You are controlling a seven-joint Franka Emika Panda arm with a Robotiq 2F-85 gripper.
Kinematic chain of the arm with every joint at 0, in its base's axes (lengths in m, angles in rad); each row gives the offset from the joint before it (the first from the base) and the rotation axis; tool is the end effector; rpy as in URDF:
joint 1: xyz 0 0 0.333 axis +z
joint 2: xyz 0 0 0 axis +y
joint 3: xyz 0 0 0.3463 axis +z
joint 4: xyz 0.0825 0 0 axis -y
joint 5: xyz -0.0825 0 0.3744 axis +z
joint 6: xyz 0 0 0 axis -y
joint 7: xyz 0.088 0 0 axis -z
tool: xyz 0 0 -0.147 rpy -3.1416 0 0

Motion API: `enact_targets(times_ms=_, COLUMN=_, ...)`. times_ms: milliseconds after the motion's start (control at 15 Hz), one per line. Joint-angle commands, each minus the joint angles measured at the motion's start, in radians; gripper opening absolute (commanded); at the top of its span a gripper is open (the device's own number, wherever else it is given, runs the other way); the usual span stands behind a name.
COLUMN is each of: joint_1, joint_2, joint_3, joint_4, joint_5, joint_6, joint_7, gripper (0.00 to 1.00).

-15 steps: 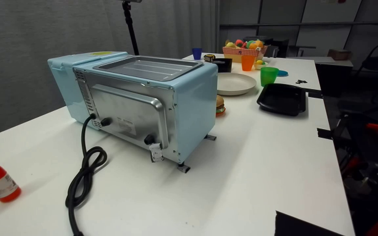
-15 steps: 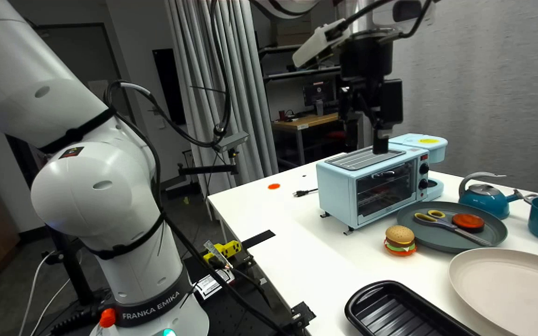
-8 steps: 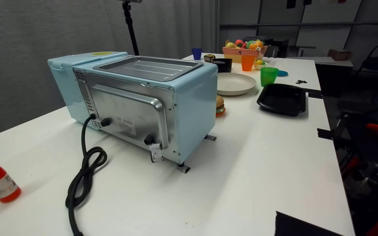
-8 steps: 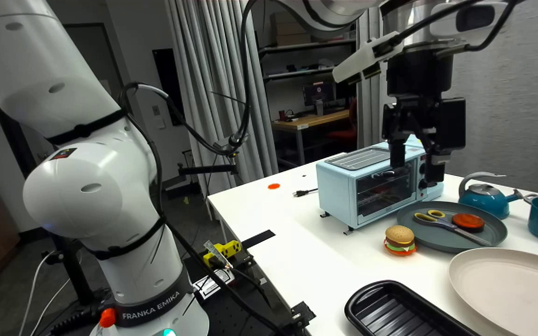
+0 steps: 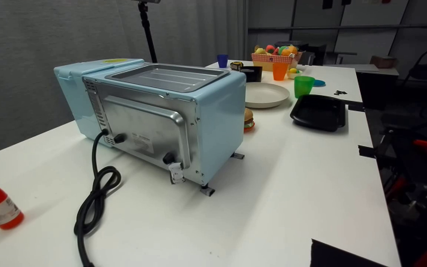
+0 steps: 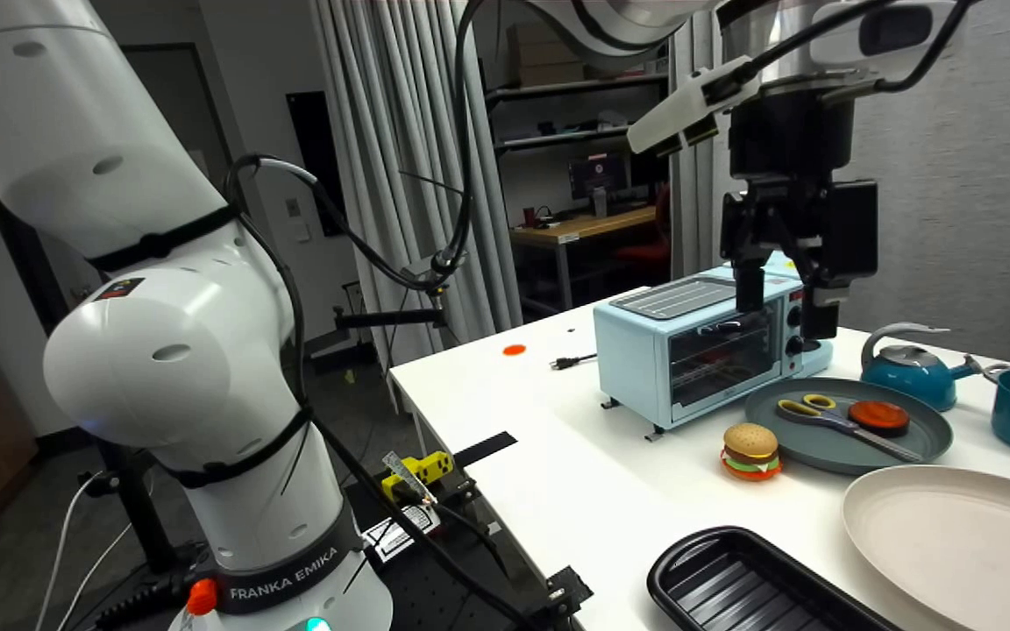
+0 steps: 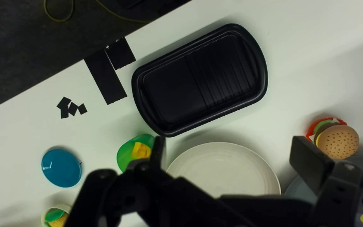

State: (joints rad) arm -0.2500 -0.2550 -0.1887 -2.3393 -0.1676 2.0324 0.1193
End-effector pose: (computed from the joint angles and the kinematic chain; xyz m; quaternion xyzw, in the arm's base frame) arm 0.3915 -0.2026 0.4239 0.9707 -0.2334 -0.0346 0.0454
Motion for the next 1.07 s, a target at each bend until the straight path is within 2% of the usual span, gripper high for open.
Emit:
enact_targets(times_ms=0, joint_1=0.007, joint_2=0.027, joint_3=0.005, joint_4=-0.008, joint_5=-0.013, joint_6=0.019, joint_7=0.012, gripper=1.0)
enact_targets(times_ms=333, joint_1=0.004, joint_2=0.124, joint_3=-0.003, joint_4=-0.005, joint_5=-0.022, joint_6=0.087, joint_7=0.007, gripper=1.0)
enact_targets(times_ms=733, joint_1=-0.003, joint_2=0.285, joint_3=-0.032, joint_4=0.03, joint_5=-0.03, joint_6=0.215, joint_7=-0.067, gripper=1.0)
enact_targets(times_ms=1000, joint_1=-0.014, joint_2=0.387, joint_3=-0.058, joint_4=0.079, joint_5=-0.013, joint_6=0.257, joint_7=-0.149, gripper=1.0)
